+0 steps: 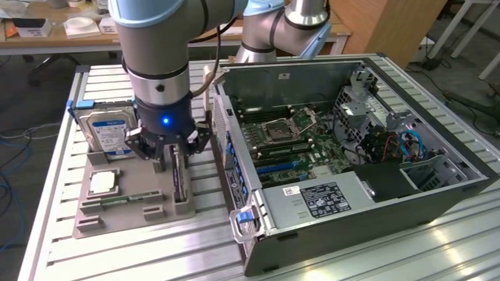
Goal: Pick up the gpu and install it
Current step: 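Pick up the gpu and move the gpu toward the slot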
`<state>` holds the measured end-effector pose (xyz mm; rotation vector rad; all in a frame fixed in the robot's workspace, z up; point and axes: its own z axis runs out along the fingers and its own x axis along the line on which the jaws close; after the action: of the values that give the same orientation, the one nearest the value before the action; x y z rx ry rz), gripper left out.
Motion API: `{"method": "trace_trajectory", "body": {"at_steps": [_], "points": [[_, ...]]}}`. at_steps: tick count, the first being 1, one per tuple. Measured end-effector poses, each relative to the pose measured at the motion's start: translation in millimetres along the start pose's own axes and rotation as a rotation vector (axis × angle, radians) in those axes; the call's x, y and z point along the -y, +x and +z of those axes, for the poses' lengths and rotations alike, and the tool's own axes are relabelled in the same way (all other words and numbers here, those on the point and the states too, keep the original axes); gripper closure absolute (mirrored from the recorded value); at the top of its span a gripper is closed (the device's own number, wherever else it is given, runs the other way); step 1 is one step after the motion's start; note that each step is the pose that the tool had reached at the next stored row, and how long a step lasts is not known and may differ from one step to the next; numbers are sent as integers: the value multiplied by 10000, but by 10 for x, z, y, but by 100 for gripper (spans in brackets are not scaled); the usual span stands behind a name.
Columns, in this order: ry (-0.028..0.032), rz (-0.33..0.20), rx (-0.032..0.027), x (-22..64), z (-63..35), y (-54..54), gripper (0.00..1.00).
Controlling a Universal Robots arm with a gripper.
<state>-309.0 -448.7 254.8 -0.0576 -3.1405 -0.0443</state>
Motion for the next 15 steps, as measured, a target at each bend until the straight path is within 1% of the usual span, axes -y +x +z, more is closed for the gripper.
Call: {"method": "trace_trajectory", "body": {"at_steps": [12, 15], "points": [[0, 1, 0, 6, 200, 0, 53], [2, 2, 0, -37, 213, 2, 53]]}}
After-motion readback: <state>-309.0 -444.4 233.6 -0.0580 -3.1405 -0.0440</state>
